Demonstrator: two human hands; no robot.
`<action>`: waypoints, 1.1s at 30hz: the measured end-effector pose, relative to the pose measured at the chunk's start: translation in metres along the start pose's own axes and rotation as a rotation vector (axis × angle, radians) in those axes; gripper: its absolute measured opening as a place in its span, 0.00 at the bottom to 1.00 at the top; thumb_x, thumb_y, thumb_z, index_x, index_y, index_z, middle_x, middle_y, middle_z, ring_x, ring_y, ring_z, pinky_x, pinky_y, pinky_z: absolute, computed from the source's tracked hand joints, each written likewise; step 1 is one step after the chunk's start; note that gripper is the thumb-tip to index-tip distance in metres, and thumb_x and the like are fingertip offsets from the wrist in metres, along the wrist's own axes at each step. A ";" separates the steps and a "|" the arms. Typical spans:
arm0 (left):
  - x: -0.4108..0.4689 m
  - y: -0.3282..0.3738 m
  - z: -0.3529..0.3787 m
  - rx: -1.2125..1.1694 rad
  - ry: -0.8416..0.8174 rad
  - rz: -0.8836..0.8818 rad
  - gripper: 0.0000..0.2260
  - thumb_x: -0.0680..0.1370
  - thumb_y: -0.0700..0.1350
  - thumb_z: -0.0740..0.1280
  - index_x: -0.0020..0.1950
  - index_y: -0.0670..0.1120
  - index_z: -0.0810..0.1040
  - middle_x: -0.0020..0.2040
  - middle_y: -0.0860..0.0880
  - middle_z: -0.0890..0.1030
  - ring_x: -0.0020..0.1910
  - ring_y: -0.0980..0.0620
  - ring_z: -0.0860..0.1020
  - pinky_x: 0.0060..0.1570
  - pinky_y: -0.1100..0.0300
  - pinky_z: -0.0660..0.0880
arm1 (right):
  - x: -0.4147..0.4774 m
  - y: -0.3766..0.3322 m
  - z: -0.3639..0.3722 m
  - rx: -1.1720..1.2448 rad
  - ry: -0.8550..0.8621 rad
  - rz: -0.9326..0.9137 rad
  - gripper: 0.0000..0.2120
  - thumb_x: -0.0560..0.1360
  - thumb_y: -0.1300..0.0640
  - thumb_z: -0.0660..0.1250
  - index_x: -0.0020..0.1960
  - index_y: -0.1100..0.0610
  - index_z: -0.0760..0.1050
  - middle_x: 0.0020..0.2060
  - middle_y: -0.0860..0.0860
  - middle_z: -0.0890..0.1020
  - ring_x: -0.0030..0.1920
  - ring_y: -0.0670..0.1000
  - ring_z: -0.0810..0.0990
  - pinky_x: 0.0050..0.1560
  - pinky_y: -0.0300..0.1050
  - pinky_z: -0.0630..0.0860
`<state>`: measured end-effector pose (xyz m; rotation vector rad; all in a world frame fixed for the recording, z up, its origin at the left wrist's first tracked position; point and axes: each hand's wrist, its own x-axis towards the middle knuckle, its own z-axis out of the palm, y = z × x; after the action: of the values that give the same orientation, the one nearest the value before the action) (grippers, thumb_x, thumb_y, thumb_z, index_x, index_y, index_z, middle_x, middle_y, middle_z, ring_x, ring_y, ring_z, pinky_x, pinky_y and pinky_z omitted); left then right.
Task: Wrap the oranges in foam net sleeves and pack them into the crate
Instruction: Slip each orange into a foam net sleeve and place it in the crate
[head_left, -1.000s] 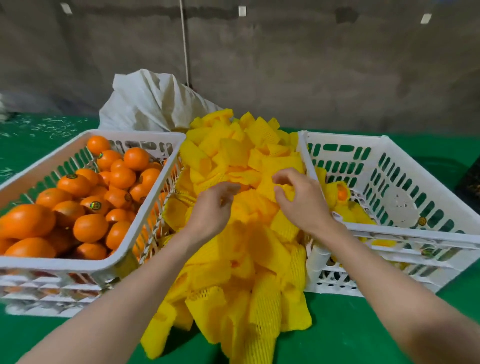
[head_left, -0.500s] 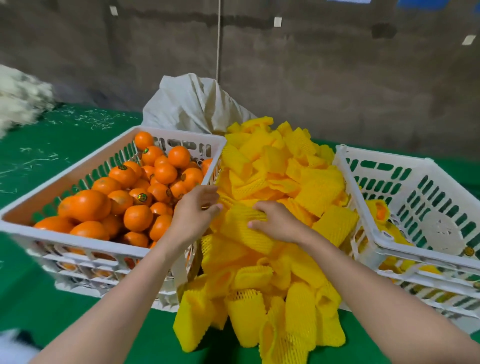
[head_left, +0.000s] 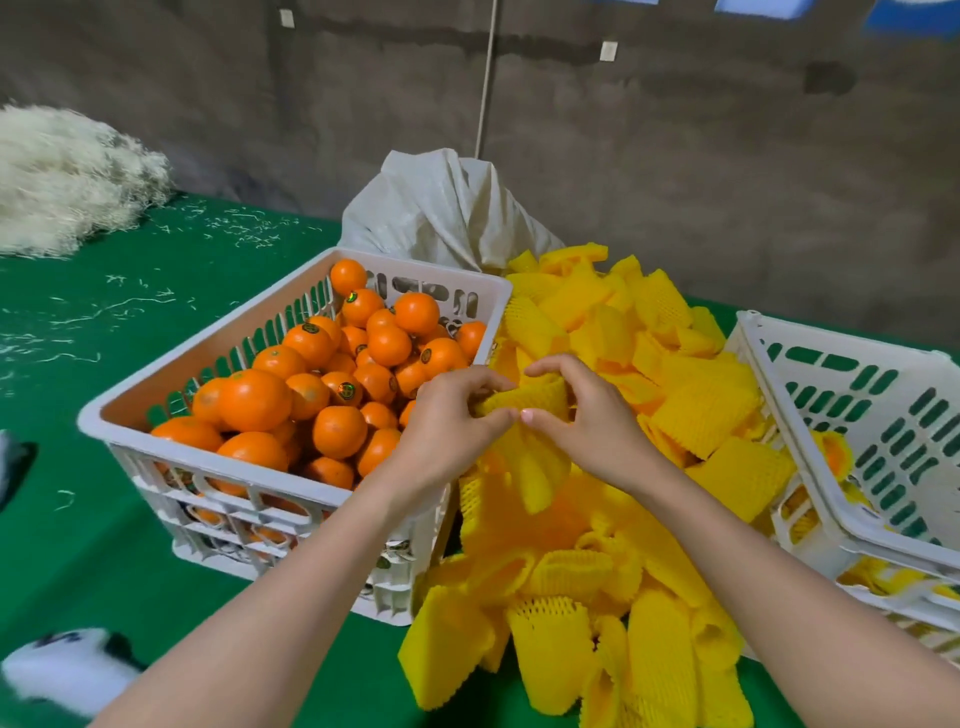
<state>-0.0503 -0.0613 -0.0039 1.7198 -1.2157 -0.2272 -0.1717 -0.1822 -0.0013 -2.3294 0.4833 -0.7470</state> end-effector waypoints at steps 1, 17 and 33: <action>0.000 -0.003 -0.011 -0.029 0.007 0.002 0.07 0.77 0.47 0.69 0.53 0.50 0.80 0.47 0.53 0.81 0.46 0.55 0.78 0.41 0.66 0.70 | 0.004 -0.005 0.005 -0.011 0.040 -0.014 0.14 0.71 0.57 0.72 0.53 0.48 0.71 0.39 0.39 0.73 0.35 0.36 0.72 0.33 0.33 0.65; 0.009 -0.117 -0.126 0.765 -0.036 -0.699 0.32 0.73 0.40 0.70 0.73 0.50 0.62 0.70 0.35 0.61 0.67 0.31 0.63 0.63 0.42 0.66 | 0.046 -0.050 0.049 0.287 -0.057 -0.079 0.15 0.75 0.62 0.67 0.50 0.41 0.71 0.52 0.39 0.75 0.53 0.40 0.75 0.50 0.37 0.73; 0.014 0.003 -0.025 -1.087 0.094 -0.536 0.29 0.66 0.43 0.72 0.67 0.45 0.71 0.55 0.39 0.81 0.44 0.43 0.83 0.42 0.49 0.81 | -0.001 -0.045 0.016 0.942 -0.327 0.405 0.07 0.78 0.65 0.59 0.51 0.57 0.73 0.37 0.51 0.82 0.33 0.44 0.80 0.33 0.35 0.76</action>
<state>-0.0296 -0.0578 0.0166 1.0036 -0.3545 -0.9230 -0.1563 -0.1413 0.0182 -1.3667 0.3312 -0.2767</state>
